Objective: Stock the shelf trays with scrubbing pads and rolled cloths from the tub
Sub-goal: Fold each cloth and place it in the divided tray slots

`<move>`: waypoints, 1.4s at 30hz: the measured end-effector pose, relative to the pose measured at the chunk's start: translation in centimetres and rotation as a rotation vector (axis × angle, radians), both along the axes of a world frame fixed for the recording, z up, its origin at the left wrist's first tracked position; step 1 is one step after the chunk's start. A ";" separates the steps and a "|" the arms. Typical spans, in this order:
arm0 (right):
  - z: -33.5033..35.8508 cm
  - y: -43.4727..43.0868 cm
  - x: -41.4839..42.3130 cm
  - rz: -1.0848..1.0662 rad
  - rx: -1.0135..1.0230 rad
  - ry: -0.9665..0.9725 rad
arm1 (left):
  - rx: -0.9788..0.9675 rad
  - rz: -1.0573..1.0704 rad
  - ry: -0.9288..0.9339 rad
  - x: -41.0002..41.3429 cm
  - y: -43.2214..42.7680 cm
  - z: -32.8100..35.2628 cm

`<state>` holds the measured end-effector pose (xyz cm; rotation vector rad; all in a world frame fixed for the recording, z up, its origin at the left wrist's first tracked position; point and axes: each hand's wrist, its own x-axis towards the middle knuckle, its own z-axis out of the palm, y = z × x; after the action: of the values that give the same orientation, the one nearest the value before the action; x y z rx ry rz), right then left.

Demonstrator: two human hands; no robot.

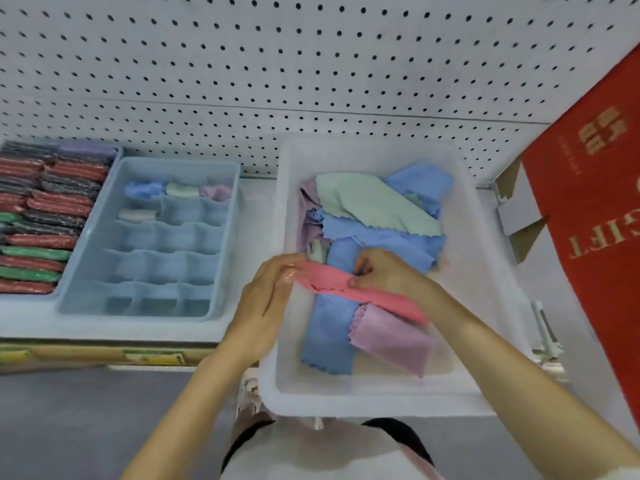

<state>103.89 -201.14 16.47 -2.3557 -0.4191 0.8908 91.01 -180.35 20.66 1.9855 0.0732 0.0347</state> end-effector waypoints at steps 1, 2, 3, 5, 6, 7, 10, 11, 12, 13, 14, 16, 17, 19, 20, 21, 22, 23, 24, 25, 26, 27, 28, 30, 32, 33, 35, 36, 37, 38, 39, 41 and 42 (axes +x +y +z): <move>0.0 -0.2 0.2 0.028 -0.003 0.008 | 0.013 0.011 0.002 -0.1 -0.1 0.3; 0.0 -0.4 0.3 0.055 0.005 0.016 | 0.028 0.032 -0.004 -0.1 -0.3 0.7; 0.2 -0.7 0.4 0.072 0.026 0.023 | 0.043 0.066 -0.020 -0.2 -0.6 1.2; 0.9 -1.4 0.4 0.058 0.125 0.011 | 0.085 0.178 -0.080 -0.5 -1.2 2.4; 1.7 -1.8 0.3 0.016 0.206 0.006 | 0.094 0.248 -0.106 -0.6 -1.7 3.0; 2.8 -2.2 0.1 -0.044 0.308 0.017 | 0.080 0.319 -0.123 -0.7 -2.4 3.7; 7.2 -3.3 -1.0 -0.171 0.651 0.098 | -0.270 0.485 -0.031 -0.1 -4.9 5.4; 8.7 -3.5 -1.5 -0.192 0.751 0.114 | -0.451 0.495 0.073 0.4 -5.7 5.7; 9.9 -3.7 -2.1 -0.204 0.839 0.129 | -0.616 0.468 0.204 1.0 -6.4 5.8; 10.8 -3.9 -2.6 -0.210 0.918 0.150 | -0.756 0.416 0.348 1.7 -7.1 6.1; 11.4 -4.1 -3.1 -0.212 0.972 0.172 | -0.881 0.347 0.483 2.3 -7.7 6.5; 11.8 -4.7 -3.9 -0.215 1.010 0.197 | -1.077 0.196 0.611 3.1 -8.7 7.1; 11.7 -5.1 -4.3 -0.230 1.010 0.195 | -1.152 0.164 0.584 3.6 -9.1 7.6; 11.6 -5.8 -5.1 -0.275 0.986 0.171 | -1.248 0.210 0.444 4.4 -9.4 8.1; 11.4 -6.1 -5.5 -0.290 0.963 0.157 | -1.251 0.229 0.358 4.7 -9.4 8.3; 11.3 -6.3 -5.8 -0.293 0.933 0.140 | -1.204 0.235 0.277 4.9 -9.5 8.4; 11.1 -6.5 -6.1 -0.293 0.894 0.124 | -1.133 0.230 0.209 5.0 -9.5 8.5; 11.0 -6.6 -6.2 -0.292 0.857 0.108 | -1.050 0.217 0.156 5.0 -9.5 8.9; 11.1 -6.5 -6.3 -0.297 0.832 0.089 | -0.962 0.205 0.107 4.9 -9.6 9.1; 11.4 -6.4 -6.4 -0.303 0.817 0.049 | -0.885 0.182 0.057 4.7 -9.8 9.4; 11.9 -6.2 -6.4 -0.312 0.813 -0.014 | -0.815 0.156 0.007 4.4 -10.0 9.8; 12.4 -6.1 -6.4 -0.325 0.824 -0.088 | -0.745 0.131 -0.039 4.0 -10.2 10.4; 13.0 -5.9 -6.4 -0.345 0.854 -0.156 | -0.667 0.105 -0.087 3.7 -10.4 11.0; 14.6 -5.6 -6.6 -0.387 0.958 -0.237 | -0.530 0.050 -0.177 3.2 -10.7 11.8; 16.2 -5.4 -6.9 -0.386 1.048 -0.293 | -0.426 0.010 -0.213 2.8 -10.8 12.3; 16.9 -5.4 -7.1 -0.360 1.077 -0.332 | -0.388 0.001 -0.227 2.6 -10.8 12.6; 17.9 -5.5 -7.5 -0.283 1.105 -0.423 | -0.318 0.013 -0.253 2.4 -10.5 12.7; 18.2 -5.5 -7.7 -0.242 1.093 -0.474 | -0.298 0.021 -0.261 2.2 -10.4 12.7; 18.5 -5.7 -7.9 -0.200 1.059 -0.535 | -0.300 0.017 -0.264 2.1 -10.3 12.8; 18.6 -5.8 -8.0 -0.156 1.004 -0.605 | -0.320 0.008 -0.265 1.9 -10.3 12.8; 18.7 -6.0 -8.0 -0.109 0.937 -0.683 | -0.344 -0.008 -0.270 1.8 -10.3 12.9; 18.9 -6.5 -7.9 -0.027 0.819 -0.805 | -0.367 -0.033 -0.279 1.5 -10.4 13.1; 19.1 -6.7 -7.8 0.004 0.779 -0.828 | -0.384 -0.053 -0.274 1.3 -10.4 13.2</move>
<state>96.05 -207.88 35.52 -1.8505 -0.8934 -0.2944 92.35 -190.78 33.82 1.5821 -0.1412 0.2399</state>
